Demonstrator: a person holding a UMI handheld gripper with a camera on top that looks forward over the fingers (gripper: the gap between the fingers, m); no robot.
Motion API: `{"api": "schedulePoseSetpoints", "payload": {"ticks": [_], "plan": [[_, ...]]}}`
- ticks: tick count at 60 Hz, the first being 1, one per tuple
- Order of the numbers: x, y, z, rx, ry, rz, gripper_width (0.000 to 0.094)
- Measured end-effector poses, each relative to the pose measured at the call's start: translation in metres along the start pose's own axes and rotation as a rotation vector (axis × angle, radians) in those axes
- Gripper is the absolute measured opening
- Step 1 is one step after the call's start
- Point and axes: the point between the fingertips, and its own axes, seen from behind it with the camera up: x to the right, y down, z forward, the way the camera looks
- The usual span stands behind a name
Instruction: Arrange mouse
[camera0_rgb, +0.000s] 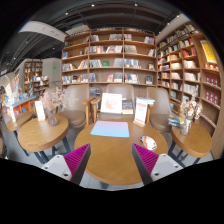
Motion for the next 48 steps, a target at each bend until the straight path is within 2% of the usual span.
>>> {"api": "schedulePoseSetpoints", "payload": {"ticks": [8, 29, 48], "plan": [[0.023, 0.009, 0.003, -0.023, 0.049, -0.010, 0.0859], [0.151, 0.063, 0.046, -0.103, 0.194, 0.010, 0.0858], [0.199, 0.085, 0.098, -0.148, 0.201, 0.004, 0.0856]]}}
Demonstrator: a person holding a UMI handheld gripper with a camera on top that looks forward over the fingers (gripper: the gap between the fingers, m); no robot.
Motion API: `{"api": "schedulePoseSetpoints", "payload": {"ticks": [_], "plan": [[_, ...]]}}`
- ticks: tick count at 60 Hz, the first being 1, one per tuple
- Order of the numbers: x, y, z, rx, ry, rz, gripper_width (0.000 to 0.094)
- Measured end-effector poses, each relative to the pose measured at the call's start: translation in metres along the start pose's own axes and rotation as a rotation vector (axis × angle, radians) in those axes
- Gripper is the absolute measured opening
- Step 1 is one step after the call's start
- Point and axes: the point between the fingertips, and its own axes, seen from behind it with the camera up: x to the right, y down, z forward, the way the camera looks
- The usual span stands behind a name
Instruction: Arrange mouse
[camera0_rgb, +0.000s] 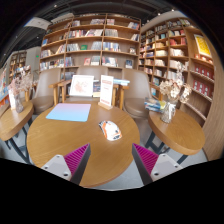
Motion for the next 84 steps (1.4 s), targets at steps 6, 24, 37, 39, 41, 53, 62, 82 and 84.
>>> {"api": "schedulePoseSetpoints", "payload": {"ticks": [6, 24, 37, 39, 41, 53, 62, 82, 84], "plan": [[0.001, 0.000, 0.023, -0.005, -0.018, 0.006, 0.0856], [0.007, 0.002, 0.098, -0.059, -0.029, 0.008, 0.0854], [0.009, 0.008, 0.149, -0.107, -0.025, 0.019, 0.0855], [0.010, 0.008, 0.156, -0.116, -0.023, 0.018, 0.0853], [0.010, 0.009, 0.163, -0.125, -0.022, 0.022, 0.0855], [0.005, -0.001, 0.201, -0.147, -0.038, 0.068, 0.0848], [0.011, -0.011, 0.223, -0.158, -0.021, 0.097, 0.0846], [0.010, -0.015, 0.233, -0.170, 0.005, 0.083, 0.0499], [0.009, -0.015, 0.232, -0.178, 0.007, 0.082, 0.0479]]}}
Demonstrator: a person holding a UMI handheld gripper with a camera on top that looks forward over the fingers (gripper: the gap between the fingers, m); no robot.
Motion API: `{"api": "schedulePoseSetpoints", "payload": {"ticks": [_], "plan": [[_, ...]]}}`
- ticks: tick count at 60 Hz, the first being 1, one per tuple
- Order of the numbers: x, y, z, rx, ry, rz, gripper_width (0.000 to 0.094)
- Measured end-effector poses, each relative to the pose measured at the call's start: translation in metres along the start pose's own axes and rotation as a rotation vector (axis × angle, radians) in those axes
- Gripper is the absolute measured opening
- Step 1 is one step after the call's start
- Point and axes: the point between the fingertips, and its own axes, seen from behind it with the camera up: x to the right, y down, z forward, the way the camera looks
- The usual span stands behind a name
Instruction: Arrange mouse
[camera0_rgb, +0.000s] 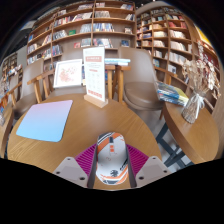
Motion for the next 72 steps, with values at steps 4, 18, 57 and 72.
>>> {"api": "schedulePoseSetpoints", "payload": {"ticks": [4, 18, 57, 72], "plan": [[0.000, 0.001, -0.002, -0.027, 0.006, 0.008, 0.0445], [-0.044, -0.071, -0.047, 0.077, -0.040, 0.013, 0.0418], [-0.286, -0.082, 0.069, -0.023, -0.111, -0.082, 0.0442], [-0.275, -0.091, 0.060, 0.025, -0.059, -0.050, 0.0867]]}}
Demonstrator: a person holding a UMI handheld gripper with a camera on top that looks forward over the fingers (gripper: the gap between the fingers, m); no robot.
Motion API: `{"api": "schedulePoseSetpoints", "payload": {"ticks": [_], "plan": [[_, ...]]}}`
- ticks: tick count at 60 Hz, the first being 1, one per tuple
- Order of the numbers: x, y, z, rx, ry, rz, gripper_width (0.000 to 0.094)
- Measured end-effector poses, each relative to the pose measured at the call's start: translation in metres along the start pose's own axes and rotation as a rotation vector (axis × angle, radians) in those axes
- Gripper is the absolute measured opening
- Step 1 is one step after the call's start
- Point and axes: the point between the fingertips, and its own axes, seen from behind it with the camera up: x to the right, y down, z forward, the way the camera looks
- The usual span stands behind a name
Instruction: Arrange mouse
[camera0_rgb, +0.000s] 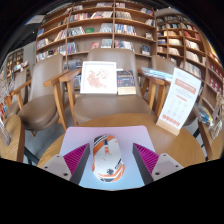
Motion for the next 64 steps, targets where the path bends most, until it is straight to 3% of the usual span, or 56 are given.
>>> {"api": "schedulePoseSetpoints", "payload": {"ticks": [3, 14, 36, 49, 64], "plan": [[0.001, -0.006, -0.017, 0.015, 0.001, 0.003, 0.0823], [0.006, -0.016, -0.129, 0.085, -0.037, -0.028, 0.0853], [0.038, 0.048, -0.359, 0.206, -0.093, -0.041, 0.0858], [0.062, 0.102, -0.428, 0.219, -0.100, -0.033, 0.0856], [0.082, 0.129, -0.447, 0.224, -0.079, -0.033, 0.0864]]}}
